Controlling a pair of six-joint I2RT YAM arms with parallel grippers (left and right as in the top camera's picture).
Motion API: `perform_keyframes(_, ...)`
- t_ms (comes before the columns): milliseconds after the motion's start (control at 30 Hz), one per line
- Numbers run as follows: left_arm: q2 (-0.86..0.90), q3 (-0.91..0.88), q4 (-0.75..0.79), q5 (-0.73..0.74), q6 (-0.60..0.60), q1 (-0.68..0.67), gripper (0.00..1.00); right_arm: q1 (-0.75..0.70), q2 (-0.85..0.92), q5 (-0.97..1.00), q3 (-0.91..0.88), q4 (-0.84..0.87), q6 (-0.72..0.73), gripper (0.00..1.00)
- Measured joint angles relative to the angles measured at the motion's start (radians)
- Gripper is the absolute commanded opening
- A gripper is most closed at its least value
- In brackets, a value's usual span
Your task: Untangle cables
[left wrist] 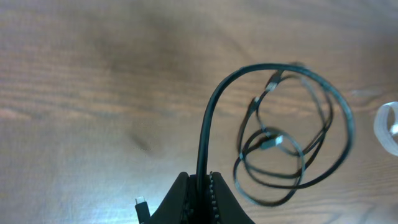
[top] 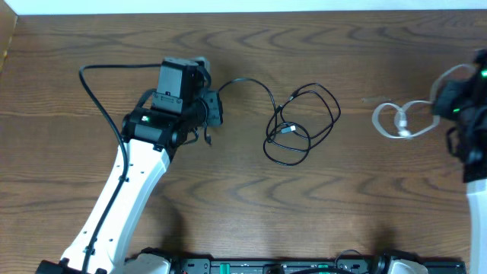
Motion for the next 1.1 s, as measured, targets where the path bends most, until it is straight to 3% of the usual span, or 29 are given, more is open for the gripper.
perform_keyframes(500, 0.0, -0.073, 0.001, -0.002, 0.0, 0.0, 0.08, -0.195, 0.137, 0.195, 0.394, -0.186, -0.077, 0.01)
perform_keyframes(1100, 0.0, -0.073, 0.003, -0.002, 0.0, 0.0, 0.08, -0.463, 0.204, 0.358, 0.413, -0.254, 0.029, 0.01)
